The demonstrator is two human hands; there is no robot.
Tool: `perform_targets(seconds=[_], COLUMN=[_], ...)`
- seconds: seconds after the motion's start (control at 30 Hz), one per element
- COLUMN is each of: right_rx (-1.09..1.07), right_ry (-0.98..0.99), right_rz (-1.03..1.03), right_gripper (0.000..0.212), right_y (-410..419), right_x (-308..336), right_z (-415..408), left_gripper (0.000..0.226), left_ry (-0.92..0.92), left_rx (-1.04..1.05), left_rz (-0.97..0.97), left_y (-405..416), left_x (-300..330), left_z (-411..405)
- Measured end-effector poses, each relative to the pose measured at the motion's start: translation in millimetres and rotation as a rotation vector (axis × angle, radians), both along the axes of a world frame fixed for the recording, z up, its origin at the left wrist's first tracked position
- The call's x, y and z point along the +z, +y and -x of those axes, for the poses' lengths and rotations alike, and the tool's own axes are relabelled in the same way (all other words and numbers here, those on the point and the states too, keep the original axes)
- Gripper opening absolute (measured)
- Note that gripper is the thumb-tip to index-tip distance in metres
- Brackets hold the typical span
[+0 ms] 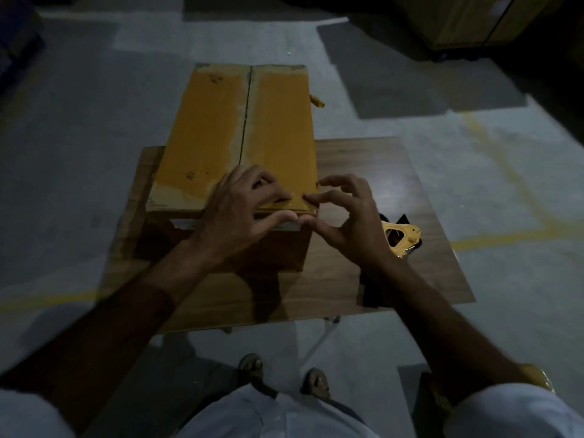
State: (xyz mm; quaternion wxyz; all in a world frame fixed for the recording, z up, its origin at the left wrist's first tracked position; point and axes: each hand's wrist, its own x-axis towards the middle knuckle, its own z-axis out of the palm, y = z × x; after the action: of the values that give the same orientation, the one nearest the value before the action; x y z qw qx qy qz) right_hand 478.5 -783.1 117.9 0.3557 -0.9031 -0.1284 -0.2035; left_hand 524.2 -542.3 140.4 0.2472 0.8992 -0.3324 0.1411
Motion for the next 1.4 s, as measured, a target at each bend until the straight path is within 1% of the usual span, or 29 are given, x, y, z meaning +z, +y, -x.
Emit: perform_targets(seconds=[0.1, 0.2, 0.27, 0.33, 0.4, 0.5, 0.63, 0.73, 0.83, 0.93, 1.03, 1.1, 1.2, 1.3, 1.33, 1.4], right_rx=[-0.007, -0.014, 0.026, 0.097, 0.140, 0.120, 0.073, 0.074, 0.118, 0.195, 0.168, 0.160, 0.171, 0.132, 0.122, 0.135], right_ry=[-0.005, 0.033, 0.058, 0.072, 0.077, 0.044, 0.023, 0.016, 0.004, -0.043, -0.065, -0.074, -0.072, -0.031, -0.022, -0.012], right_rz=[-0.072, -0.128, -0.113, -0.080, -0.076, -0.086, -0.146, -0.077, 0.064, 0.137, 0.058, 0.072, 0.180, 0.305, 0.333, 0.380], right_gripper=[0.045, 0.051, 0.056, 0.058, 0.052, 0.040, 0.040, 0.044, 0.040, 0.032, 0.028, 0.031, 0.037, 0.035, 0.036, 0.037], right_y=[0.9, 7.1, 1.9, -9.2, -17.2, -15.5, -4.7, -6.9, -5.9, 6.6, 13.0, 13.5, 11.6, 18.0, 25.1, 44.7], right_x=[-14.3, -23.8, -21.3, -14.1, -7.5, -10.8, -21.9, -15.0, 0.4, 4.4, -3.3, -4.1, 7.0, 24.6, 30.0, 36.3], right_z=[-0.7, 4.0, 5.3, 1.3, -6.8, -14.6, -5.0, -3.1, -12.1, -18.0, -14.7, -11.3, -10.9, -20.1, -25.0, -32.0], left_gripper=[0.045, 0.049, 0.053, 0.053, 0.048, 0.043, 0.044, 0.042, 0.039, 0.037, 0.034, 0.039, 0.047, 0.045, 0.046, 0.044], left_ry=[-0.037, -0.047, -0.027, 0.023, 0.065, 0.004, -0.027, -0.004, 0.097, 0.055, 0.044, 0.044, 0.061, 0.027, 0.028, 0.053], left_rx=[0.064, 0.117, 0.118, 0.097, 0.066, 0.064, 0.060, 0.044, 0.047, 0.158, 0.222, 0.206, 0.198, 0.332, 0.353, 0.326], left_rz=[-0.014, -0.054, -0.063, -0.018, 0.040, 0.041, -0.009, -0.065, 0.034, 0.043, 0.051, -0.012, -0.082, -0.046, -0.037, -0.027], left_y=[-10.9, -12.7, -14.6, -17.5, -21.0, -22.2, -19.6, -12.6, -0.9, 1.9, -1.7, 0.7, 12.1, 32.4, 38.5, 45.6], left_x=[-4.1, -6.3, -2.4, 2.5, 4.0, -3.6, -7.9, -6.1, 0.2, 2.7, -0.1, 1.0, 10.4, 19.6, 20.6, 19.1], left_z=[4.4, 10.8, 11.2, 7.0, 2.1, 1.1, 2.9, 10.2, 15.5, 16.2, 20.4, 25.3, 26.2, 22.7, 21.9, 21.9])
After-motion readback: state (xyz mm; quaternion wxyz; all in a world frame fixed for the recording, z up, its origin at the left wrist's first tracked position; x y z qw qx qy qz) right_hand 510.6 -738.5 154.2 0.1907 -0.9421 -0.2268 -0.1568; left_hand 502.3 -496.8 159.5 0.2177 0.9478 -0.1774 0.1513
